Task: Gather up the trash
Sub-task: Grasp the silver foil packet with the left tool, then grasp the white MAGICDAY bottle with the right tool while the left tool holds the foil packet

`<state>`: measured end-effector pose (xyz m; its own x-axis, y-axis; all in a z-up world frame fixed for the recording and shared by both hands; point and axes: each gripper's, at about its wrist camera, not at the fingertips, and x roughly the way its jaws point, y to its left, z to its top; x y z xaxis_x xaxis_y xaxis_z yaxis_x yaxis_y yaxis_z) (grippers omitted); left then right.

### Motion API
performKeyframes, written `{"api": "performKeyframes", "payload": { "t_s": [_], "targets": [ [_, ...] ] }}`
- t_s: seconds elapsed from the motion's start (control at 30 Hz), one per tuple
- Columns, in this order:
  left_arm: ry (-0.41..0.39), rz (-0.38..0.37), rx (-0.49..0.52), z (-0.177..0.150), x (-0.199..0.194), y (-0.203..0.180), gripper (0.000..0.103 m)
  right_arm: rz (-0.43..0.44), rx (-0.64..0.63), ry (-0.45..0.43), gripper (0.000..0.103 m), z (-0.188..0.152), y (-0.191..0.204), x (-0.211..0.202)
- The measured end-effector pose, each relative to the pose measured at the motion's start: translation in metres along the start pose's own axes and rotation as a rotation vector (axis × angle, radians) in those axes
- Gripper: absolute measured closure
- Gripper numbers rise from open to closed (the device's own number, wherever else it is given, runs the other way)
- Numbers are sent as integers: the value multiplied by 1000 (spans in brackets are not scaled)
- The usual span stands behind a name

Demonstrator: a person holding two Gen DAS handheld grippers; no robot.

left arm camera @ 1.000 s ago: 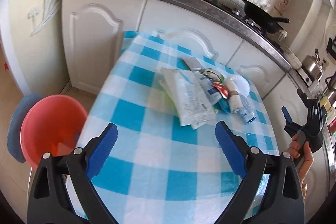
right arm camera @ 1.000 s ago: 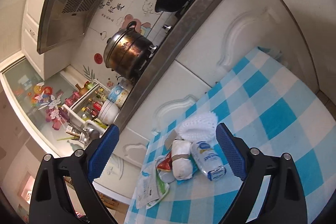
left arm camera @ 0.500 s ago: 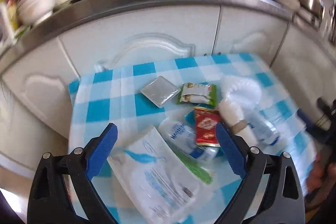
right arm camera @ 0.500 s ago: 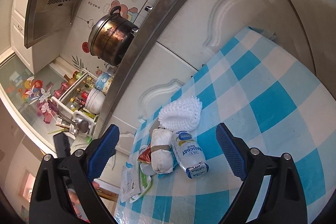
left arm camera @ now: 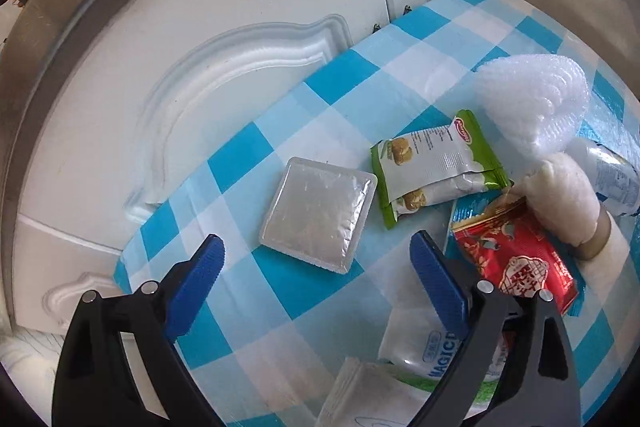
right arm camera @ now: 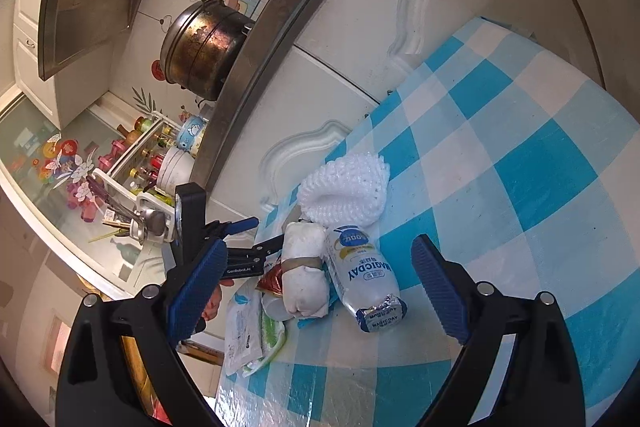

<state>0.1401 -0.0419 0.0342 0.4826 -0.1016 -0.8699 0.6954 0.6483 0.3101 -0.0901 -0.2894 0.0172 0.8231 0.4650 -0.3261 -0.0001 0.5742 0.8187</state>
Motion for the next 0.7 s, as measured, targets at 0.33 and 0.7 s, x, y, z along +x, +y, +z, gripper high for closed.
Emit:
{"api": "performKeyframes", "payload": {
  "t_s": [0.33, 0.7],
  "targets": [
    [4, -33, -55, 9, 26, 18, 31, -31, -15, 17, 11, -4, -2, 7],
    [-30, -108, -145, -4, 20, 11, 53, -80, -57, 15, 11, -6, 1, 8]
  ]
}}
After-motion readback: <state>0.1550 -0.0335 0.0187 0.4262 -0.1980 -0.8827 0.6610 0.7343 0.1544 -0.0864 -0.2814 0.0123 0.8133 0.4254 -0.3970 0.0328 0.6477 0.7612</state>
